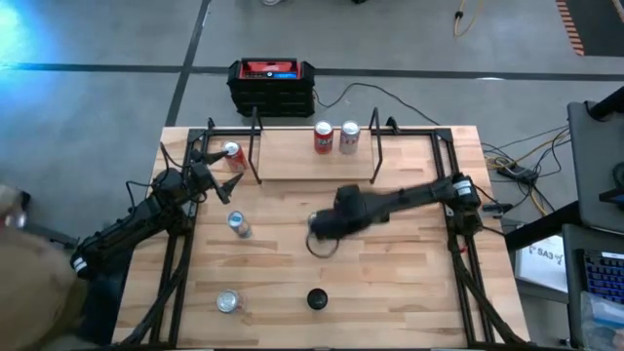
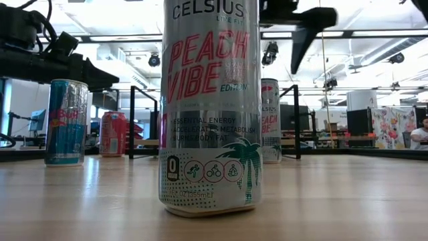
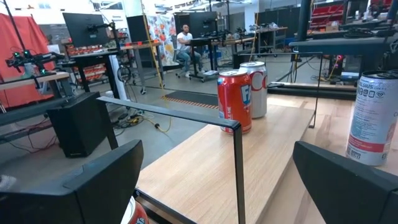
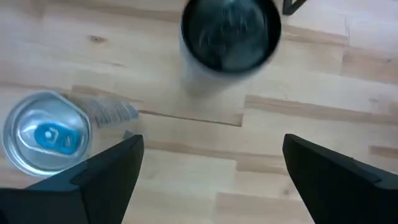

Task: Place canned beverage on shelf
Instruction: Put the white and pink soda can on the shelf

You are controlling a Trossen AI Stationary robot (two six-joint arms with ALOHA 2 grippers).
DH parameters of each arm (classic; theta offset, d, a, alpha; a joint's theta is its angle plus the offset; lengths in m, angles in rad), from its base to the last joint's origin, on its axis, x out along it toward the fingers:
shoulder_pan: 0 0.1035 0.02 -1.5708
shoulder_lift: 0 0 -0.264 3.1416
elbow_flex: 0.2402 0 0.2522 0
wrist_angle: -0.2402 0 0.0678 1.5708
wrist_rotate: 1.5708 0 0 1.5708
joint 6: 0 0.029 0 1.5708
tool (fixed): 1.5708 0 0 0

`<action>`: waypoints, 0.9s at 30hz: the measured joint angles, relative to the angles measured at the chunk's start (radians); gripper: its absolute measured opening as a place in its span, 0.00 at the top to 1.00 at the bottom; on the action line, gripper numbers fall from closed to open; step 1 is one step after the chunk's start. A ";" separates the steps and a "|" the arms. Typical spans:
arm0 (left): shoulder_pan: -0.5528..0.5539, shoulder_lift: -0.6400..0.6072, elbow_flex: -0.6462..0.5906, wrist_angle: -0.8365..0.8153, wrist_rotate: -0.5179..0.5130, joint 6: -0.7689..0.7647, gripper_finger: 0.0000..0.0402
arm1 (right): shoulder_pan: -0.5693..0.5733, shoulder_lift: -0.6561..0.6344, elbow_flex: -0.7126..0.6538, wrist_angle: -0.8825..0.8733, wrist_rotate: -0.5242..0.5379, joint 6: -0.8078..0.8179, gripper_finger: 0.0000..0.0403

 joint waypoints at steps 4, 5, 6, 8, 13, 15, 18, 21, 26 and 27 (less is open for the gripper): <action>0.000 0.000 0.000 0.000 0.000 0.000 0.01 | 0.090 0.002 -0.070 0.010 0.134 0.139 0.08; 0.000 0.000 0.000 0.000 0.000 0.000 0.01 | 0.105 0.002 -0.084 0.008 0.159 0.162 0.08; 0.000 0.000 0.000 0.000 0.000 0.000 0.01 | 0.117 0.002 -0.095 0.008 0.183 0.185 0.08; 0.000 0.000 0.000 0.000 0.000 0.000 0.01 | 0.134 0.002 -0.112 0.014 0.221 0.235 0.08; 0.000 0.000 0.000 0.000 0.000 0.000 0.01 | 0.144 0.002 -0.139 0.021 0.263 0.267 0.09; 0.000 0.000 0.000 0.000 0.000 0.000 0.01 | 0.143 0.002 -0.149 0.023 0.264 0.257 0.09; 0.000 0.000 0.000 0.000 0.000 0.000 0.01 | 0.143 0.002 -0.167 0.041 0.296 0.258 0.09; 0.000 0.000 0.000 0.000 0.000 0.000 0.01 | 0.144 0.002 -0.174 0.043 0.337 0.274 0.09; 0.000 0.000 0.000 0.000 0.000 0.000 0.01 | 0.143 0.002 -0.200 0.065 0.375 0.305 0.09; 0.000 0.000 0.000 0.000 0.000 0.000 0.01 | 0.140 0.002 -0.214 0.078 0.392 0.302 0.09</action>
